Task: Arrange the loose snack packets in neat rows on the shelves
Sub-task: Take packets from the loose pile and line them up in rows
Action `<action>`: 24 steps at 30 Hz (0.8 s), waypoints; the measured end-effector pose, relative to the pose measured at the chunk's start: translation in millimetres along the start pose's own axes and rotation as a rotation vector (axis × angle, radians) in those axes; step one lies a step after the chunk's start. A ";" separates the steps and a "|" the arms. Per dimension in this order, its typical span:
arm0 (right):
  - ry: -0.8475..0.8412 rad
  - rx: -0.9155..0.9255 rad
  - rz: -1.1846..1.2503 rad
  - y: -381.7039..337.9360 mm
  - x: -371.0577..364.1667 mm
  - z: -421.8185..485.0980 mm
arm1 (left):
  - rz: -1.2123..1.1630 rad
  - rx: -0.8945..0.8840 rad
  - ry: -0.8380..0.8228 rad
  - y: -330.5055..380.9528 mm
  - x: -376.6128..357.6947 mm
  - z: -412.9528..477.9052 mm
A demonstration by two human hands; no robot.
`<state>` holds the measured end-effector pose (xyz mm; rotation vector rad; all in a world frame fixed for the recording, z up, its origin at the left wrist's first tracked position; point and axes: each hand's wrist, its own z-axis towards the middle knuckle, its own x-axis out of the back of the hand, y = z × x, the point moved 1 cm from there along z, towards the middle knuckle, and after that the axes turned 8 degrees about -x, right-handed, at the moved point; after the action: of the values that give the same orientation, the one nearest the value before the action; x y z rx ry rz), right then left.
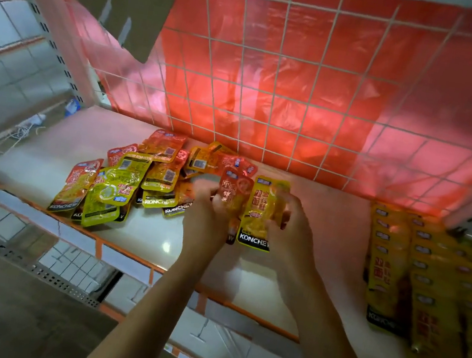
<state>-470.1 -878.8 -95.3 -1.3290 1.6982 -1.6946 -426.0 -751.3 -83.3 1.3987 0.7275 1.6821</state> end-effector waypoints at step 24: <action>0.216 -0.095 0.463 36.3 141.4 -11.4 | -0.716 0.245 -0.426 92.4 -120.9 -59.1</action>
<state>-558.1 -994.7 -79.4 -0.7235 2.0355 -1.5363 -497.3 -898.1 -80.2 1.3685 1.0438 0.7330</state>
